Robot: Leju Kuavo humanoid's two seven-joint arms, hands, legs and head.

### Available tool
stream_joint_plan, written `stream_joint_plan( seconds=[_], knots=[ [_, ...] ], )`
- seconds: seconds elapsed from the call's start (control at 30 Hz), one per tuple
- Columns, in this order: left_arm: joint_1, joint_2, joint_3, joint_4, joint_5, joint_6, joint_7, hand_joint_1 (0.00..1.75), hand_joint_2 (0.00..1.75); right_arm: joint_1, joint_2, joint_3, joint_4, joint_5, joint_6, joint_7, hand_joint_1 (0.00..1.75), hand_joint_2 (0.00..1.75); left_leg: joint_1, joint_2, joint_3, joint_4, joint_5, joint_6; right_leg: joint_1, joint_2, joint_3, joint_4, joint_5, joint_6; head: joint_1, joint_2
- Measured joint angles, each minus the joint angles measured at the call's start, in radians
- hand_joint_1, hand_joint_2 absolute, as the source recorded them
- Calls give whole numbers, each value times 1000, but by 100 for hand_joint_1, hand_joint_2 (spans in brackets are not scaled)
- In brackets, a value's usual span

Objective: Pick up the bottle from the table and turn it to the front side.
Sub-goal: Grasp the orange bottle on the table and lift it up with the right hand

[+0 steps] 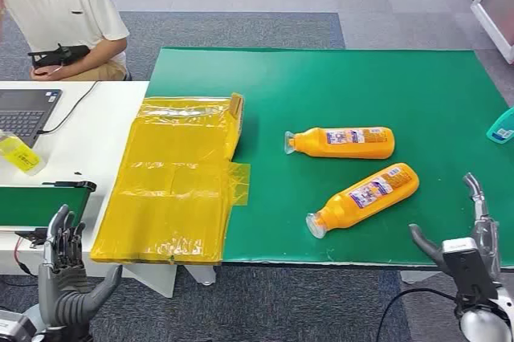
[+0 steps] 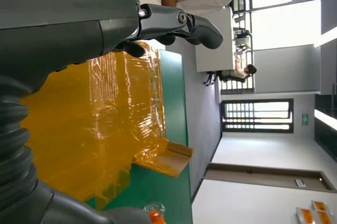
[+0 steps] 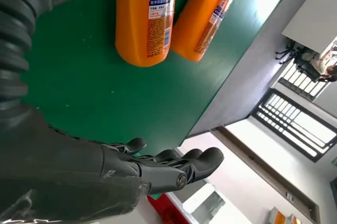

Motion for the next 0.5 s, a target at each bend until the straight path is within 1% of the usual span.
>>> stream_joint_plan(
  seconds=[0.1,0.23,0.3,0.4,0.5],
  knots=[
    [-1,0,1,3,-5,2,0,0,175,1,-13,0,0,-2,-7,6,0,175,0,0,0,0,0,0,0,0,0,0,0,0,0,0],
    [-1,0,-4,4,-19,23,2,0,175,15,-53,-2,0,-1,-10,6,0,175,0,0,0,0,0,0,-1,0,0,0,0,0,0,0],
    [-1,0,-8,4,-21,30,3,0,175,23,-72,-2,0,21,-11,4,0,175,-1,0,0,0,0,0,-1,0,0,0,0,0,0,0],
    [0,0,-7,4,-21,31,3,0,175,36,-110,7,0,127,-30,20,0,175,-1,0,0,0,0,1,-1,0,0,0,0,0,0,0],
    [1,0,-5,4,-18,25,1,0,175,48,-164,39,0,265,-60,67,0,175,-1,0,-1,0,0,1,-1,0,0,0,0,1,0,0]
  ],
)
